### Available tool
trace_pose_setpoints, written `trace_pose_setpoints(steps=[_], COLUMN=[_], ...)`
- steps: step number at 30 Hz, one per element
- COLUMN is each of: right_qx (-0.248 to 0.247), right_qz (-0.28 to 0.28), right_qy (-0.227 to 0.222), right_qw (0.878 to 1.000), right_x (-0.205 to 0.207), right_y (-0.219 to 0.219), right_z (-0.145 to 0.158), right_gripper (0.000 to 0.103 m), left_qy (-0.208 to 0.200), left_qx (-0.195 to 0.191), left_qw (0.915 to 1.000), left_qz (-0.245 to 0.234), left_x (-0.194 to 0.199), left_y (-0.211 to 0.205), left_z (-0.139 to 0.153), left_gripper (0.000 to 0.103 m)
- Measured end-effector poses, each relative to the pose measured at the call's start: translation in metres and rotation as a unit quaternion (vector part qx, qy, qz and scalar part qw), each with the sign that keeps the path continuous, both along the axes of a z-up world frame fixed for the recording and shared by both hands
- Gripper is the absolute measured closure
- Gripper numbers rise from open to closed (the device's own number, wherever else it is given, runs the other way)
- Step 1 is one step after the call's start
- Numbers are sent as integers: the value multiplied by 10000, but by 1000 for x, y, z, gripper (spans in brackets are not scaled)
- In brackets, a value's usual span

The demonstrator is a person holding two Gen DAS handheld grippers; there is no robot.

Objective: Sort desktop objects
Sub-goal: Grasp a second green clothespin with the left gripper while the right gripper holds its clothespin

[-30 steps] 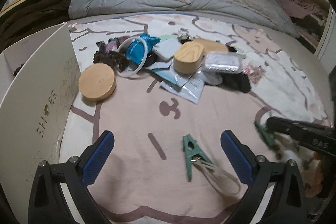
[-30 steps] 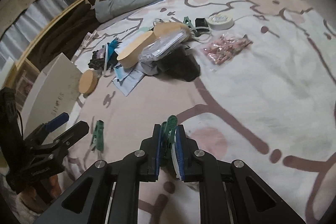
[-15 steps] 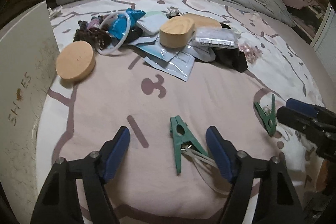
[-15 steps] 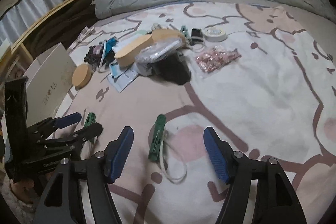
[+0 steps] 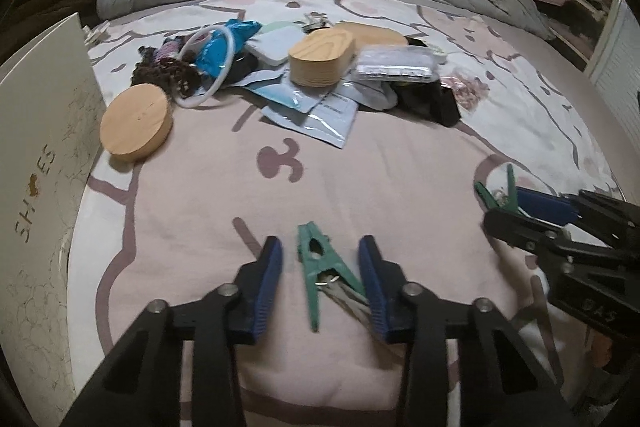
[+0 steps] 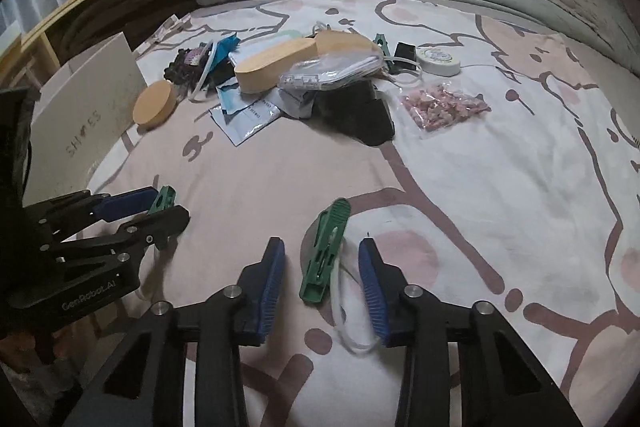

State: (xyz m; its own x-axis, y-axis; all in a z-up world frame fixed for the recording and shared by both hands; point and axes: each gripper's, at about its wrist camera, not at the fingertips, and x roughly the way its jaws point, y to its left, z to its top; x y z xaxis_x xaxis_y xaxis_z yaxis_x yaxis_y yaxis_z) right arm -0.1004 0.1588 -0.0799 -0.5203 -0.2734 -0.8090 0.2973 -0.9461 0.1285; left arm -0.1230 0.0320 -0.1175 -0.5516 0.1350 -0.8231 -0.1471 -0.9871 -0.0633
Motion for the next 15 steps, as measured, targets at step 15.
trace_pose_setpoints(steps=[15], right_qx=[-354], right_qz=[-160], right_qy=[246], right_qw=[9989], right_x=[3], right_y=[7], right_z=[10], right_gripper=[86], left_qy=[58], left_qx=[259], left_qw=[9996], left_qz=[-4], left_x=[-1], left_y=[-4], left_z=[8], left_gripper=[82])
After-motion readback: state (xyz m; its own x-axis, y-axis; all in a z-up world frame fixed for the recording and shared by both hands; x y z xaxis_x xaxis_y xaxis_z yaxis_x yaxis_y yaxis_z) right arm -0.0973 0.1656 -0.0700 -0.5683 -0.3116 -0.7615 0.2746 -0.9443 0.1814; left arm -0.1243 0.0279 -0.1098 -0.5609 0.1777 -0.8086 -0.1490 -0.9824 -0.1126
